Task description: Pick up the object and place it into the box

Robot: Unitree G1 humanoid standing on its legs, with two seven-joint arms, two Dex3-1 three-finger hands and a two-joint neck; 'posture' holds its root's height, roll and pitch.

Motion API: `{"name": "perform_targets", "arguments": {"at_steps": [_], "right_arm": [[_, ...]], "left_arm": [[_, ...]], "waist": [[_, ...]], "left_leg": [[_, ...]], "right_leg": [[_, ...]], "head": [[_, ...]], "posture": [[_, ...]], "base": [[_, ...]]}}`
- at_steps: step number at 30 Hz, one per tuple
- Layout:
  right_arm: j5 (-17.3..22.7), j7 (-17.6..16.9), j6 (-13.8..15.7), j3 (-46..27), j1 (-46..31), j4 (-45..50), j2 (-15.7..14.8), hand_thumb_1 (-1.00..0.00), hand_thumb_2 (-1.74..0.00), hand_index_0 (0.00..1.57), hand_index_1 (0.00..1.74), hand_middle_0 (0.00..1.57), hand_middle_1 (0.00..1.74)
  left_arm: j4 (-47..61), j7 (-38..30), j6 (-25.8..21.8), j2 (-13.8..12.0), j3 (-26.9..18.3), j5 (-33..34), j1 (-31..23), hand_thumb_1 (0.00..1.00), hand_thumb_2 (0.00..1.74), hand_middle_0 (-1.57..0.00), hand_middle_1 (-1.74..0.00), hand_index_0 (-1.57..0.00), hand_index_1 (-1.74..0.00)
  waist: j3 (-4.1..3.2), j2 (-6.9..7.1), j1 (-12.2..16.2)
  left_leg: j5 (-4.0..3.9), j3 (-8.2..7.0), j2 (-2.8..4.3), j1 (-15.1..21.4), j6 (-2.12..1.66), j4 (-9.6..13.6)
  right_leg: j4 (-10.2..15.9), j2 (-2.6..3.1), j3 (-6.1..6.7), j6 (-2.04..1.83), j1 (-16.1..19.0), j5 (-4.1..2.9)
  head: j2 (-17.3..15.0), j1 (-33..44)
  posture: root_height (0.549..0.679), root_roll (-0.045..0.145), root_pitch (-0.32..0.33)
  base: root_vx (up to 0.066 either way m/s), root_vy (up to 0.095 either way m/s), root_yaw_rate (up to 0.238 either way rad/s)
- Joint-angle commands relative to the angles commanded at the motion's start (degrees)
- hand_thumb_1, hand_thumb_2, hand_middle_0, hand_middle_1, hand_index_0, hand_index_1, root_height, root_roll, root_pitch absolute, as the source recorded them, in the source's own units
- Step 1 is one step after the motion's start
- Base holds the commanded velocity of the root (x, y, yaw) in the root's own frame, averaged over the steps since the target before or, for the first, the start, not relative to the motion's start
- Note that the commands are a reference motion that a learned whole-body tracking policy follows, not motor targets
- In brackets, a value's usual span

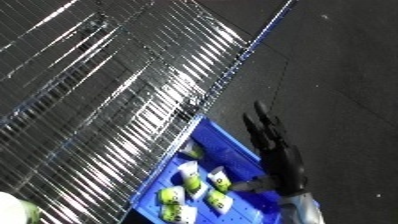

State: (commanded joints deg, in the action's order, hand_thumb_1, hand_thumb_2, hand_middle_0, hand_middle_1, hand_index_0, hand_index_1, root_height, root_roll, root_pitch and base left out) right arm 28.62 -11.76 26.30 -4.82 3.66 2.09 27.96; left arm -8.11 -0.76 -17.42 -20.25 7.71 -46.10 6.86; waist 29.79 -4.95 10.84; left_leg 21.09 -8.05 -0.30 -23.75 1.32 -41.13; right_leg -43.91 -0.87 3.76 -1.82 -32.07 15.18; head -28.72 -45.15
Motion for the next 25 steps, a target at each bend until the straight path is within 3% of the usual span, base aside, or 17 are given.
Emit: {"name": "perform_targets", "arguments": {"at_steps": [8,18,25], "right_arm": [[-5.0,0.0,-3.0,3.2,3.0,2.4,0.4,0.00,0.00,0.00,0.00,0.00,0.00],[-6.0,2.1,-6.6,6.8,7.7,1.6,-0.3,0.00,0.00,0.00,0.00,0.00,0.00],[-6.5,3.6,-7.8,9.1,9.3,0.6,-1.9,0.00,0.00,0.00,0.00,0.00,0.00]], "left_arm": [[0.2,-0.5,1.3,-0.3,1.0,1.1,1.1,1.00,1.74,-1.57,-1.74,-1.57,-1.74],[-0.6,0.1,3.9,-1.6,0.5,2.2,2.8,1.00,1.74,-1.57,-1.74,-1.57,-1.74],[-0.5,0.1,5.5,-2.5,0.2,2.8,3.3,1.00,1.74,-1.57,-1.74,-1.57,-1.74]], "waist": [[0.00,0.96,-2.4],[0.00,2.54,-5.7],[0.00,3.39,-7.8]], "left_leg": [[-0.87,1.69,-0.35,-0.4,-0.15,0.4],[-1.43,4.13,-0.62,-2.1,-0.18,-1.3],[-2.16,5.78,-0.90,-3.2,-0.19,-2.1]], "right_leg": [[0.1,-0.25,-0.92,0.06,0.5,-0.11],[-1.9,-0.63,-2.96,0.23,0.8,0.39],[-3.1,-0.90,-4.33,0.05,0.8,0.63]], "head": [[-1.0,7.0],[-4.0,15.9],[-5.1,23.9]], "posture": [[0.640,0.091,0.077],[0.636,0.079,0.061],[0.634,0.070,0.054]], "base": [[0.005,-0.063,0.126],[0.015,-0.085,0.112],[0.030,-0.069,0.097]]}}
